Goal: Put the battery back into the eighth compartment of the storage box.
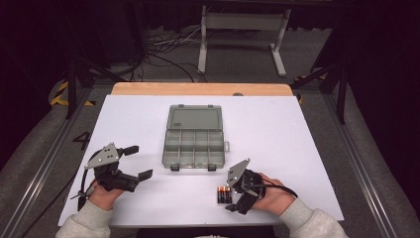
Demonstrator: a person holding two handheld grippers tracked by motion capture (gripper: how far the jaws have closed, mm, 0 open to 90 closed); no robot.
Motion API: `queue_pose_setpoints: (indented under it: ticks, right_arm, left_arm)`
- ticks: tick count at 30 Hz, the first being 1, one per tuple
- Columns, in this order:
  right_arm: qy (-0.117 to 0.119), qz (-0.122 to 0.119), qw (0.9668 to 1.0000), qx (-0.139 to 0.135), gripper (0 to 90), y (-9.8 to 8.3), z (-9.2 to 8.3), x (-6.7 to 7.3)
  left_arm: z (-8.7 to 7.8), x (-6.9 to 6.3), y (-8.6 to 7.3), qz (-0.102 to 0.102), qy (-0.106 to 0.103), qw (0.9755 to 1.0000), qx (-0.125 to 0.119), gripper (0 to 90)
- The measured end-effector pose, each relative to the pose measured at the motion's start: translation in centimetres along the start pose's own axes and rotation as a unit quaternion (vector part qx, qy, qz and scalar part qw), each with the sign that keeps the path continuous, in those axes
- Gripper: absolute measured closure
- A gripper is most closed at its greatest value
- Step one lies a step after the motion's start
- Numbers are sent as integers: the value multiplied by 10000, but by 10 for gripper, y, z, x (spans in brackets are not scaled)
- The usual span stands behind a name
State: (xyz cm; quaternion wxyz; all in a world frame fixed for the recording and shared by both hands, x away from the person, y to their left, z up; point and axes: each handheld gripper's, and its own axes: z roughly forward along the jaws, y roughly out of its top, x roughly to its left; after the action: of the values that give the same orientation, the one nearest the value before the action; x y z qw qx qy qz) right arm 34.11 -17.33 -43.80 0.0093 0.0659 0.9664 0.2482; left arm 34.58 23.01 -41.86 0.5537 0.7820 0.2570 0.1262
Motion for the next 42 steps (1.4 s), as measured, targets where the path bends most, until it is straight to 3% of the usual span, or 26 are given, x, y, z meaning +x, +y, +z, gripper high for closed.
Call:
queue_pose_setpoints:
  ticks: [5,15,33,42]
  right_arm:
    - [-43,-83,10000,32,275,-1,0,0]
    - [-119,-151,9998,29,398,-2,-2,2]
    - [-192,-271,9994,40,411,-1,-3,5]
    - [-227,-279,9993,-86,417,0,-14,3]
  left_arm:
    - [0,0,0,2,2,10000,5,21]
    - [0,0,0,-9,-11,10000,3,21]
    - [-1,0,0,-5,-4,10000,0,21]
    - [0,0,0,-3,1,10000,-2,21]
